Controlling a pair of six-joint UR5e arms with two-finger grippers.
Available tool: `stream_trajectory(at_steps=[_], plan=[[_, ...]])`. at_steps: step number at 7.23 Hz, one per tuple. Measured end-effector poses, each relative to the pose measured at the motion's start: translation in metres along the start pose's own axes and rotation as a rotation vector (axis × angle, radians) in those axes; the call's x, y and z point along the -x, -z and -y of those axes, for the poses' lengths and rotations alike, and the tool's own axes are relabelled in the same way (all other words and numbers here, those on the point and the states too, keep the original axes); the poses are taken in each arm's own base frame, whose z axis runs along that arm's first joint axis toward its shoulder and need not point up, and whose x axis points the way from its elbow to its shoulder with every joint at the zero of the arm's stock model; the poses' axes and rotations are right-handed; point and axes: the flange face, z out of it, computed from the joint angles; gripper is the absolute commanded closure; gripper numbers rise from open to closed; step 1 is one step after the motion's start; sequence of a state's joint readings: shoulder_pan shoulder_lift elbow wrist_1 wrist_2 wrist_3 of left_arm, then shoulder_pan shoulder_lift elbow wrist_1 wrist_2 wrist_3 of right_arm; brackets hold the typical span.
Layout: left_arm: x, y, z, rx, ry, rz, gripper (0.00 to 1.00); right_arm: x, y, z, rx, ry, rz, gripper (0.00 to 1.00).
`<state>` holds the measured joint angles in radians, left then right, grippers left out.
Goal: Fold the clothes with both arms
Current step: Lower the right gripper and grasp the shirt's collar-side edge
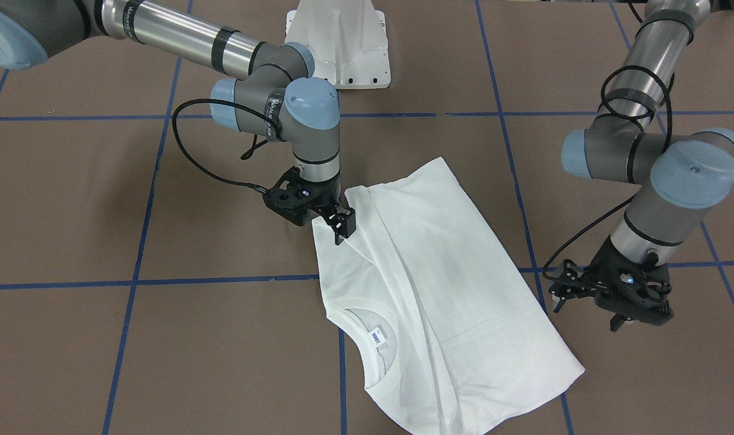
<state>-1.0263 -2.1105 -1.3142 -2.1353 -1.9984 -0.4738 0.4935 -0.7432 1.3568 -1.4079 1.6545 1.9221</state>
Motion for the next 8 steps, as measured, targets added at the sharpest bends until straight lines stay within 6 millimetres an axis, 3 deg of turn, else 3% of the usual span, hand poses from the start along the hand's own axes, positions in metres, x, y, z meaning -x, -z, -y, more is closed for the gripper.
stream_trajectory(at_steps=[4, 7, 8], plan=[[-0.0009, 0.0006, -0.0036, 0.011, 0.001, -0.018, 0.0, -0.005, -0.0043, -0.007, 0.001, 0.0, -0.015, 0.15], [-0.001, 0.0005, -0.0035, 0.013, 0.002, -0.018, 0.0, -0.0052, -0.0034, -0.0101, 0.004, 0.002, -0.013, 0.34], [-0.0011, 0.0007, -0.0035, 0.013, 0.002, -0.018, 0.0, -0.0059, -0.0035, -0.0118, 0.005, 0.005, -0.013, 0.34]])
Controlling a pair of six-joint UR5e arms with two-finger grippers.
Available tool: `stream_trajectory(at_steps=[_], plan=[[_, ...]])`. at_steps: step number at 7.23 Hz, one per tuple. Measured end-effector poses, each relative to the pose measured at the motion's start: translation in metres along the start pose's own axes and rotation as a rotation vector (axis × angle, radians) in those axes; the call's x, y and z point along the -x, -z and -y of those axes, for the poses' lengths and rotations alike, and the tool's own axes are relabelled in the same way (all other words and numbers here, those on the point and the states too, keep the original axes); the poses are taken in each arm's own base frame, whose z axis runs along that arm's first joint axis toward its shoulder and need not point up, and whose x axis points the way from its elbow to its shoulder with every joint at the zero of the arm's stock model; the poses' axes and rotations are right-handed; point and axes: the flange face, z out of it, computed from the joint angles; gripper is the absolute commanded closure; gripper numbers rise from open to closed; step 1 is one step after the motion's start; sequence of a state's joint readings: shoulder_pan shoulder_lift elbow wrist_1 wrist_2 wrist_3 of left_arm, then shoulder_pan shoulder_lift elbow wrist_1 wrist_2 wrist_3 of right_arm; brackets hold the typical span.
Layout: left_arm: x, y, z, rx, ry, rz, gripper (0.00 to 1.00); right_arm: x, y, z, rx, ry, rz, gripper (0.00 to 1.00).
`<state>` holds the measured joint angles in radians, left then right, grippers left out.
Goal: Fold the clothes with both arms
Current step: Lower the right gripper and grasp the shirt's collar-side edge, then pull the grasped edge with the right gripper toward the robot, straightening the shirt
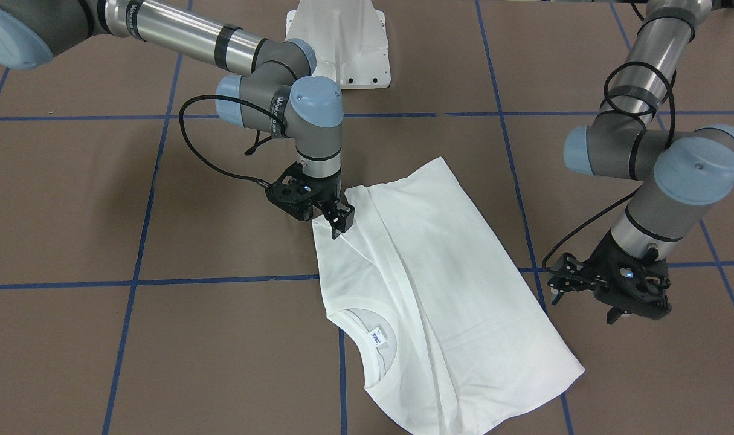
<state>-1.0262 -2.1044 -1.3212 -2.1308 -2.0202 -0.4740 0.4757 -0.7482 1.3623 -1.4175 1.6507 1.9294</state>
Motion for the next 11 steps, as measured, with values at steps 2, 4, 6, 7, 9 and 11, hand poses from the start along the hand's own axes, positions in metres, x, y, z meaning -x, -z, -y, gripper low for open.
stream_trajectory(at_steps=[2, 4, 6, 7, 9, 11], plan=[[0.001, 0.0, -0.001, 0.001, 0.001, 0.001, 0.0, -0.001, -0.001, -0.005, -0.006, 0.008, 0.003, 1.0], [0.001, -0.001, -0.001, 0.002, 0.002, 0.001, 0.0, 0.0, 0.003, -0.007, -0.009, 0.012, 0.014, 1.0], [0.001, -0.001, -0.001, 0.002, 0.004, 0.001, 0.0, -0.003, 0.01, -0.006, -0.003, 0.022, 0.026, 1.0], [0.0, -0.001, -0.001, 0.002, 0.012, -0.001, 0.0, -0.02, 0.011, 0.0, 0.0, 0.026, 0.028, 1.0], [-0.003, -0.003, -0.002, 0.002, 0.031, -0.005, 0.0, -0.083, 0.035, -0.007, 0.028, 0.06, 0.03, 1.0], [-0.004, -0.003, -0.002, 0.002, 0.034, -0.005, 0.0, -0.129, 0.087, -0.054, 0.037, 0.128, 0.0, 1.0]])
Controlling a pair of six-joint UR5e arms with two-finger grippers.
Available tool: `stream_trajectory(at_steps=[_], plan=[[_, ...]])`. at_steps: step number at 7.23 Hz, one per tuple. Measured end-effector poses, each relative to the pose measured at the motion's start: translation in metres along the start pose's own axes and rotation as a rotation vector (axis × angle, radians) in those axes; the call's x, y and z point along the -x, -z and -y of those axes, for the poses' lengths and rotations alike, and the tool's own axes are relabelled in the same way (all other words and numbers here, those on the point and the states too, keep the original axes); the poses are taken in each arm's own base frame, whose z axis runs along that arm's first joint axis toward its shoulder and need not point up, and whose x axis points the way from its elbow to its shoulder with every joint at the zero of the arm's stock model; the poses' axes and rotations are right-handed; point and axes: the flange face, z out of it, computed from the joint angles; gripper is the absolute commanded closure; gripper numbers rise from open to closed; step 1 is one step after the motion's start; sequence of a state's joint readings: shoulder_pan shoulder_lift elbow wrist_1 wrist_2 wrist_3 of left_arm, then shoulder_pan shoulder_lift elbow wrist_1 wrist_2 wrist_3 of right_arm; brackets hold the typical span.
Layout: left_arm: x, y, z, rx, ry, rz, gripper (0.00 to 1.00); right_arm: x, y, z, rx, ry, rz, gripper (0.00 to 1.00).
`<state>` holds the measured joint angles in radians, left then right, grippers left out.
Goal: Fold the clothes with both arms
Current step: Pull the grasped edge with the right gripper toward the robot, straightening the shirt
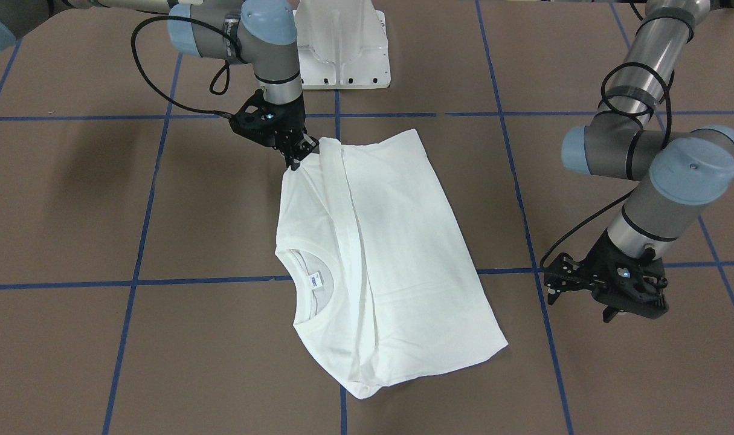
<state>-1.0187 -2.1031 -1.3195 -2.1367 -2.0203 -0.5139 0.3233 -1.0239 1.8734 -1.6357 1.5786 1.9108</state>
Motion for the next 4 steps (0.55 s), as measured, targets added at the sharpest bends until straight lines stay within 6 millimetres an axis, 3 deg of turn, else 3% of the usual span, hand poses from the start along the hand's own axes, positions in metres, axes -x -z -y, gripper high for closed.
stream_trajectory(at_steps=[1, 2, 4], plan=[[0.0, 0.0, 0.0, 0.0, 0.0, -0.001, 0.0, -0.018, 0.013, -0.021, -0.01, 0.032, -0.025, 1.0], [-0.001, 0.0, 0.0, 0.0, 0.0, -0.001, 0.0, -0.031, 0.018, -0.033, -0.014, 0.053, -0.045, 0.01], [-0.002, 0.001, 0.0, -0.001, 0.0, -0.003, 0.0, -0.042, 0.016, -0.037, -0.017, 0.088, -0.067, 0.0]])
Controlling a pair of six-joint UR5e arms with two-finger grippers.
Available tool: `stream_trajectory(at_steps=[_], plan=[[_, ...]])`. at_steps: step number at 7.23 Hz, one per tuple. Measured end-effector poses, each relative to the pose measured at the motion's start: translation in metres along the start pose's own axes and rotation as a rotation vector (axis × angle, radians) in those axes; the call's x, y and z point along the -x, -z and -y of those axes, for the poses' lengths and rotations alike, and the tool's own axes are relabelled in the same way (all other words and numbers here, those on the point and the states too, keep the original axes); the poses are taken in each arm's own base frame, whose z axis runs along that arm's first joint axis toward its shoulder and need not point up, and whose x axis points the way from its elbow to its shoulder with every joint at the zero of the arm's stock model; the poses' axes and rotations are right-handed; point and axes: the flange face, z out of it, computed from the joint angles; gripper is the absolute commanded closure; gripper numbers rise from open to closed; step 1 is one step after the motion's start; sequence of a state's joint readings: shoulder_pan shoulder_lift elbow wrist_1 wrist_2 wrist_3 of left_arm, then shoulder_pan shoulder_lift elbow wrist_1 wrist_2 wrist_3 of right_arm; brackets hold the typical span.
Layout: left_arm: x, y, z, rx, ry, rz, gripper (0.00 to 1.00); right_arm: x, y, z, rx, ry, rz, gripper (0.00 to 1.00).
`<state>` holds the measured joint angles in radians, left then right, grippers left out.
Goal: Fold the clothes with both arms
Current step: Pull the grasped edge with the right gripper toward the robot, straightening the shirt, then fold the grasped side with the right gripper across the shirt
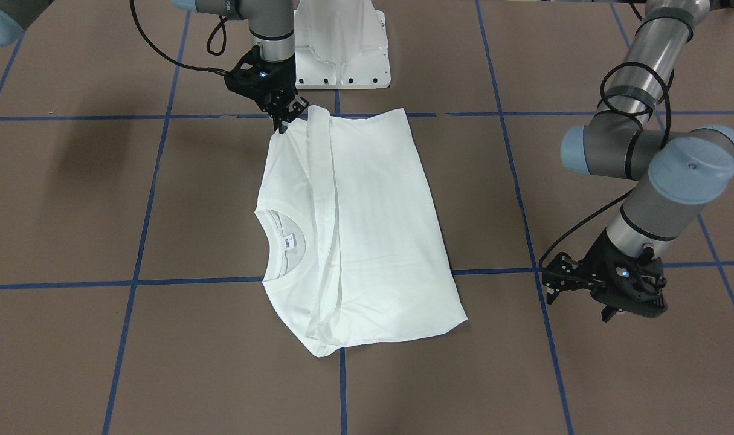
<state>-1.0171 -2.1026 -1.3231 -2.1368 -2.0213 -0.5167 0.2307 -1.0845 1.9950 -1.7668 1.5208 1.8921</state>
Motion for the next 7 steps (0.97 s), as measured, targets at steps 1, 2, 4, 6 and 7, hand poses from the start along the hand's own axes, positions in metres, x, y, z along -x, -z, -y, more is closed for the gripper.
stream_trajectory(at_steps=[1, 2, 4, 6, 7], plan=[[0.0, 0.001, -0.001, -0.002, -0.001, -0.001, 0.0, 0.0, 0.003, 0.009, -0.003, 0.046, -0.009, 0.0], [0.0, 0.003, -0.003, -0.003, -0.002, -0.003, 0.0, 0.004, 0.009, 0.028, -0.015, 0.121, -0.033, 0.0], [0.0, 0.005, -0.006, 0.001, -0.003, -0.013, 0.0, 0.038, 0.012, 0.08, -0.053, 0.224, -0.079, 0.0], [-0.002, 0.006, -0.009, 0.009, -0.005, -0.029, 0.0, 0.098, -0.001, 0.121, -0.085, 0.215, -0.081, 0.0], [-0.002, 0.008, -0.011, 0.01, -0.006, -0.035, 0.0, 0.131, -0.022, 0.133, -0.097, 0.203, -0.053, 0.0]])
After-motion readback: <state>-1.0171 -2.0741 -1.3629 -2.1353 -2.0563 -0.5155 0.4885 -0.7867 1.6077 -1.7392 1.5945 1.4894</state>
